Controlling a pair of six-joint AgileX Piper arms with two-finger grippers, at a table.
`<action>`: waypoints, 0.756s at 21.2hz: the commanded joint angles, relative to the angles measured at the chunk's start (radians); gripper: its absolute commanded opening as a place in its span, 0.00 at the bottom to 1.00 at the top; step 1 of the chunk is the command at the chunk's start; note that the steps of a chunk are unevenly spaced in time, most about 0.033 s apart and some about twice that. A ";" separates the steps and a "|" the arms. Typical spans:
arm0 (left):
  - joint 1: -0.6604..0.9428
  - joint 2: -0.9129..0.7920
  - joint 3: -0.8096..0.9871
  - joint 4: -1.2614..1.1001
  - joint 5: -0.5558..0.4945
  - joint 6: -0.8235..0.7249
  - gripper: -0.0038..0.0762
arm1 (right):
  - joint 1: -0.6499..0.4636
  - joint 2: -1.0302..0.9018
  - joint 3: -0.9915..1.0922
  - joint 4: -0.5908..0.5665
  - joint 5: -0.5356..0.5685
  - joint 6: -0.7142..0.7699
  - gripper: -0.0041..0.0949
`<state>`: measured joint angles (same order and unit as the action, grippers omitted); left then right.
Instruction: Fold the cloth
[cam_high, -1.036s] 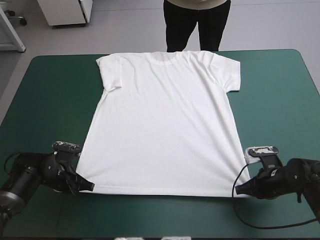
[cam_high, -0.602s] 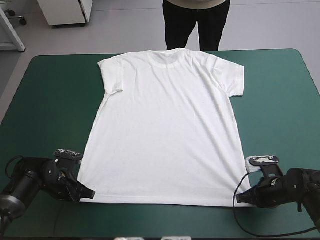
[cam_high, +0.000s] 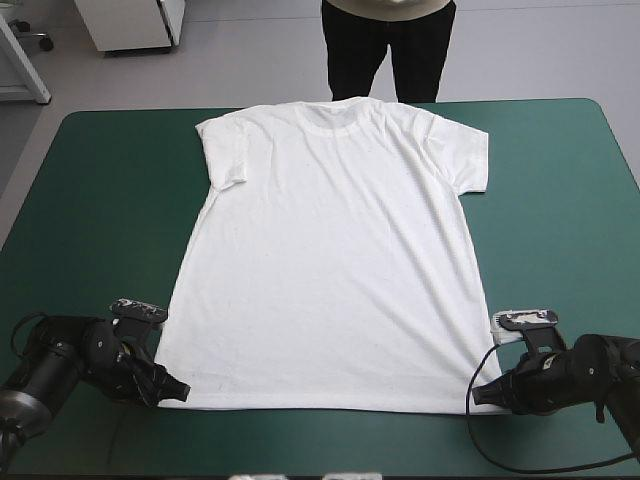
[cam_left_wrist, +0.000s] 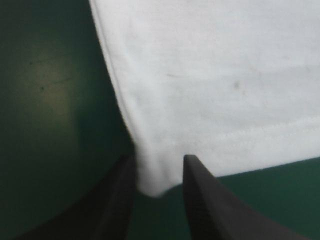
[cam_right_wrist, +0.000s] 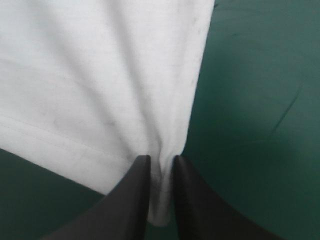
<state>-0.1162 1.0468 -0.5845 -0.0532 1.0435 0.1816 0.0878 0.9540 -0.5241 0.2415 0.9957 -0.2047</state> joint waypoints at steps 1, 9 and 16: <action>-0.001 -0.016 -0.029 -0.010 -0.031 -0.013 0.54 | -0.009 -0.006 -0.074 0.004 0.016 -0.004 0.39; -0.001 0.103 -0.298 0.001 -0.208 -0.103 0.57 | -0.009 0.035 -0.365 -0.016 -0.128 0.009 0.60; -0.001 0.405 -0.608 0.001 -0.319 -0.125 0.57 | -0.009 0.224 -0.506 -0.033 -0.132 -0.018 0.56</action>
<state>-0.1162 1.4042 -1.0726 -0.0451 0.7961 0.0814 0.0878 1.1479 -0.9702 0.2087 0.9078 -0.2050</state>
